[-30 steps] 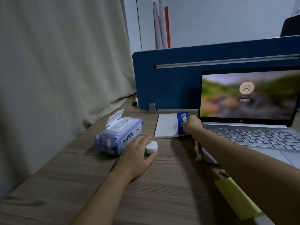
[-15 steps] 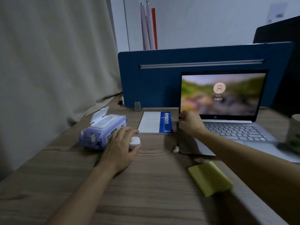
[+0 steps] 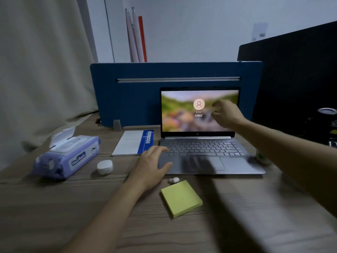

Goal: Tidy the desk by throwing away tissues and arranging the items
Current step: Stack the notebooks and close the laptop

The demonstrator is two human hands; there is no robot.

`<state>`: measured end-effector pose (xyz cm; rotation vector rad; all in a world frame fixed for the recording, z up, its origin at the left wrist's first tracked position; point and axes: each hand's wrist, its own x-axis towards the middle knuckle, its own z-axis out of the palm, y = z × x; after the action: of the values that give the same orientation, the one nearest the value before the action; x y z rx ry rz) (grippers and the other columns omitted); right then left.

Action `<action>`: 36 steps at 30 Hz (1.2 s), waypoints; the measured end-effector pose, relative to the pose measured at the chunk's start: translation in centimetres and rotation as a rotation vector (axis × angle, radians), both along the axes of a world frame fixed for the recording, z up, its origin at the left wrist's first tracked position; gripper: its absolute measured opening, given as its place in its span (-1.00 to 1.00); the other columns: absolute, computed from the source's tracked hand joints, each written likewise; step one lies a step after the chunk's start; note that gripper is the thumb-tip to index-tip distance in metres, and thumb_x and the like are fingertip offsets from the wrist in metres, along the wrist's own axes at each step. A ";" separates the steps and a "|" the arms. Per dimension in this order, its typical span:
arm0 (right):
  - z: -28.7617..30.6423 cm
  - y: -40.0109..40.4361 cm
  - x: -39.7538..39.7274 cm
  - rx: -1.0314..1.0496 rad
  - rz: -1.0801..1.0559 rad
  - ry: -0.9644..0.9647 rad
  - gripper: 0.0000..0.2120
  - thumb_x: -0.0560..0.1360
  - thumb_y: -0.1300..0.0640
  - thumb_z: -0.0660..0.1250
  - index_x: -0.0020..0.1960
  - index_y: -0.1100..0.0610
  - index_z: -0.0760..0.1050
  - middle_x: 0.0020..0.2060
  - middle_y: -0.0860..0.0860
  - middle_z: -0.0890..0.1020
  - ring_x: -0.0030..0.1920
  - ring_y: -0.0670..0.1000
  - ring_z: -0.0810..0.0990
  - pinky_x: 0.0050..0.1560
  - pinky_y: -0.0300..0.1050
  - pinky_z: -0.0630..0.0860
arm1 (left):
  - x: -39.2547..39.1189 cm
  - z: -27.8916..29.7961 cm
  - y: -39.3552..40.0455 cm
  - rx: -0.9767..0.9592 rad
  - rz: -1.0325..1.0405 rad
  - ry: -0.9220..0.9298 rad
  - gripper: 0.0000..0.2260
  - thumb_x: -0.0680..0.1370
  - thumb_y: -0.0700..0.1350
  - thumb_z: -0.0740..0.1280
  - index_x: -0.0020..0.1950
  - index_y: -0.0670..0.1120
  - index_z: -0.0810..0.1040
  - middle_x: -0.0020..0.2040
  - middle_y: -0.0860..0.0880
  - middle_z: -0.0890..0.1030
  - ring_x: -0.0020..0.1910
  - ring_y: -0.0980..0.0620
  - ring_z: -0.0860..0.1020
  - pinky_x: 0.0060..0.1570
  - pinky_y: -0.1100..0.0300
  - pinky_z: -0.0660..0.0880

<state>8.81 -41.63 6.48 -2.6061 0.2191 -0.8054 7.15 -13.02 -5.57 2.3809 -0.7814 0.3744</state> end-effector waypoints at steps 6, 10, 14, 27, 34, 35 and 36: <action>3.5 -0.9 4.1 -0.113 0.014 0.077 -0.45 0.47 0.08 0.34 0.43 0.15 0.36 0.38 0.20 0.40 0.35 0.25 0.37 0.33 0.01 0.28 | 0.8 -1.2 -0.1 0.025 -0.022 0.085 -0.48 0.49 0.24 0.33 0.39 0.25 0.25 0.44 0.14 0.31 0.26 0.19 0.34 0.27 0.03 0.41; 3.9 -0.3 7.2 -0.217 0.010 0.145 -0.38 0.48 -0.02 0.32 0.48 0.09 0.25 0.47 0.10 0.31 0.47 0.19 0.19 0.42 0.14 0.20 | 1.1 -1.4 0.2 0.015 -0.022 0.149 -0.33 0.45 0.29 0.35 0.48 0.22 0.15 0.50 0.13 0.20 0.39 0.10 0.30 0.33 -0.01 0.36; 3.1 0.1 9.1 -0.306 -0.050 0.149 -0.38 0.46 -0.01 0.30 0.47 0.06 0.23 0.48 0.04 0.26 0.52 0.14 0.03 0.44 0.21 0.08 | 1.4 -1.3 0.4 -0.005 -0.047 0.243 -0.18 0.39 0.34 0.39 0.52 0.24 0.02 0.53 0.14 0.10 0.45 0.03 0.25 0.32 -0.06 0.39; 1.6 0.9 7.7 -0.448 -0.145 -0.118 -0.51 0.41 -0.06 0.27 0.25 0.17 0.37 0.22 0.15 0.44 0.28 0.22 0.40 0.47 0.27 -0.03 | 2.2 -1.5 1.1 -0.033 -0.113 0.335 -0.05 0.31 0.29 0.50 0.49 0.34 -0.06 0.53 0.12 0.13 0.43 0.08 0.29 0.34 0.00 0.36; -1.2 0.9 0.6 -0.489 -0.022 -0.275 -0.50 0.46 -0.10 0.23 0.31 0.13 0.39 0.13 0.15 0.49 0.13 0.23 0.45 0.24 0.11 0.32 | 2.5 -1.5 2.0 -0.215 -0.085 0.441 0.07 0.18 0.41 0.49 0.50 0.34 -0.11 0.55 0.14 0.16 0.34 0.16 0.37 0.29 0.05 0.42; -1.9 0.9 -0.5 -0.486 0.000 -0.276 -0.50 0.47 -0.11 0.20 0.32 0.12 0.38 0.14 0.14 0.50 0.14 0.21 0.45 0.24 0.10 0.31 | 2.4 -1.4 2.1 -0.265 -0.067 0.463 0.07 0.17 0.45 0.46 0.51 0.33 -0.10 0.52 0.14 0.21 0.34 0.12 0.38 0.29 0.00 0.44; -2.6 0.9 -1.6 -0.485 0.024 -0.272 -0.51 0.48 -0.12 0.17 0.34 0.10 0.37 0.15 0.12 0.50 0.15 0.19 0.44 0.25 0.09 0.31 | 2.3 -1.4 2.2 -0.318 -0.054 0.477 0.05 0.17 0.49 0.43 0.51 0.33 -0.07 0.49 0.15 0.25 0.36 0.09 0.39 0.29 -0.06 0.45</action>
<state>7.23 -40.77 3.88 -2.8799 -0.1000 -1.3291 9.46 -10.86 -6.99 2.0266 -0.5158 -0.0907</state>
